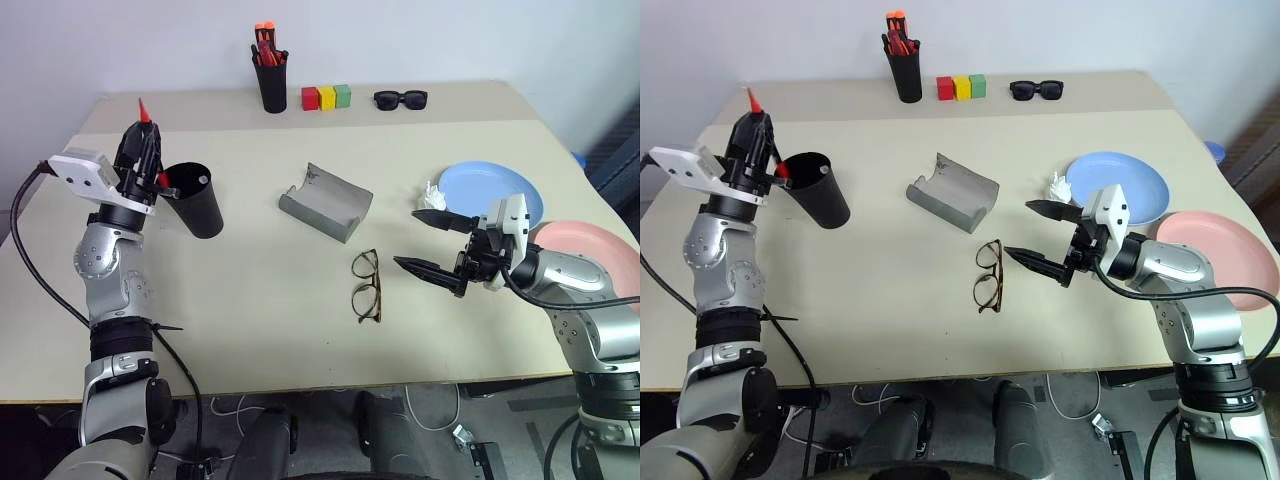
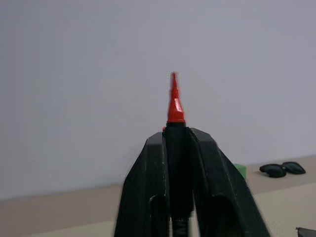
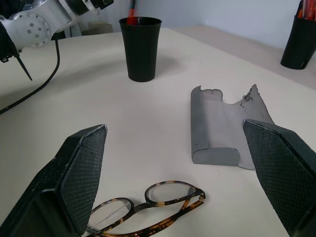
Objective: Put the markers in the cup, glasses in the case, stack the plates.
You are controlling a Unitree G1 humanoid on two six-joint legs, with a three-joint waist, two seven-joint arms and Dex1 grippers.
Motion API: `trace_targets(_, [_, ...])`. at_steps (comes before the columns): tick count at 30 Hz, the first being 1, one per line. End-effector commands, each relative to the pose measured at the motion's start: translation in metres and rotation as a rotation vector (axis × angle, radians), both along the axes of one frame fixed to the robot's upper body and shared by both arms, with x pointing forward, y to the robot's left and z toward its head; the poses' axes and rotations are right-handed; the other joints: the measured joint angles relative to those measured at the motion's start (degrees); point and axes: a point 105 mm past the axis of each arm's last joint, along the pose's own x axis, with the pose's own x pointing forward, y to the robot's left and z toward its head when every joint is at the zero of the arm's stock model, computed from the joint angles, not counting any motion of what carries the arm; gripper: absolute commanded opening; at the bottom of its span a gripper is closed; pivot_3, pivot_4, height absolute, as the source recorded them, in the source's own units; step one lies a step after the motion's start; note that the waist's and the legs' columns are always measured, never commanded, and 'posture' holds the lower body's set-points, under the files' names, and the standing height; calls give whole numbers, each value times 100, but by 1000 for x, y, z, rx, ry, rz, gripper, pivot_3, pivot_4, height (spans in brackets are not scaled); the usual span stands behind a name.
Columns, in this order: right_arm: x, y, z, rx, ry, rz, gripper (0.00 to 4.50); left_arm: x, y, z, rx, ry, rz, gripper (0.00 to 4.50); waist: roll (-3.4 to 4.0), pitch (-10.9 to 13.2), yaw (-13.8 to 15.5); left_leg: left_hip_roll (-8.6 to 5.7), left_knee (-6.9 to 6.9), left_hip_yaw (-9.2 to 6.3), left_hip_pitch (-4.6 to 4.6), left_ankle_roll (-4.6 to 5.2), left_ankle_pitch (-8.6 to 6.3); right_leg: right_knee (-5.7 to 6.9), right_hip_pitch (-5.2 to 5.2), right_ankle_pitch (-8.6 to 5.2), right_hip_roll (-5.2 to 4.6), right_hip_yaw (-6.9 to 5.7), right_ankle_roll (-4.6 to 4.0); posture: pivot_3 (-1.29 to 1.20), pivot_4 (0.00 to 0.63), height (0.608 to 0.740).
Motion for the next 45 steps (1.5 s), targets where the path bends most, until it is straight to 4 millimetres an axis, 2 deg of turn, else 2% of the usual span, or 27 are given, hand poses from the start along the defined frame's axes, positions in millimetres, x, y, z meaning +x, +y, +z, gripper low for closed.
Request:
trace_targets(1, [-3,2,11,1,-51,10,4500,-6,2,8,-7,-43,9,2936,0,0,0,0,0,0,0,0,0,0,0,0,0,0,0,0,150,740])
trace_targets(4, [-2,2,11,-1,-52,10,4500,-8,-5,12,-6,-57,-13,4456,0,0,7,0,0,0,-1,0,0,0,0,0,0,0,0,0,150,740])
trace_targets(7, [-2,3,12,0,-54,12,4500,-8,-16,20,15,-68,-57,4456,0,0,11,0,1,0,-2,0,0,0,0,0,0,0,0,0,150,740])
trace_targets(13, [1,3,11,1,-55,9,4500,-3,-75,39,119,12,-374,4456,0,0,13,0,3,0,-3,0,0,2,1,0,0,0,0,0,150,740])
trace_targets(16, [6,1,10,-4,-69,-13,4500,3,-109,39,224,99,-524,4456,0,0,-6,0,3,0,-1,0,0,4,1,0,2,0,1,0,150,740])
trace_targets(20, [20,-6,14,3,-99,-108,4500,4,-124,40,194,129,-613,4456,4,-2,-53,0,1,1,3,2,-1,3,1,0,3,0,0,0,150,740])
trace_targets(23, [25,-9,19,40,-117,-159,4500,-6,-137,15,270,234,-708,4456,5,-1,-56,6,-4,1,0,4,-2,4,-6,-1,9,1,-1,0,150,740])
trace_targets(26, [27,-12,16,21,-130,-186,4500,-7,-142,-5,348,313,-719,4456,5,-1,-21,5,-5,1,-1,5,-2,5,-7,-1,8,1,-2,0,150,740])
trace_targets(30, [30,-9,15,29,-131,-188,4500,13,-158,-15,428,380,-691,4456,2,0,35,3,3,-1,-2,4,-2,4,0,0,8,1,-1,0,150,740])
trace_targets(32, [31,-7,13,23,-133,-187,4500,29,-167,-23,470,430,-654,4456,2,0,47,2,7,-1,-3,4,-2,4,2,0,8,1,-1,0,150,740])
trace_targets(35, [32,-6,12,23,-135,-187,4500,47,-180,-47,582,525,-630,4456,3,0,41,0,7,-1,-3,5,-2,0,2,0,8,1,0,0,150,740])
trace_targets(41, [26,-7,14,18,-147,-195,4500,56,-201,-73,717,614,-680,4456,3,0,-29,1,0,1,-4,11,-5,-1,-5,0,8,1,0,0,150,740])
trace_targets(45, [24,-7,13,18,-149,-203,4500,57,-207,-81,702,660,-730,4456,2,0,-10,1,0,1,-6,11,-6,0,-5,0,8,1,1,0,150,740])
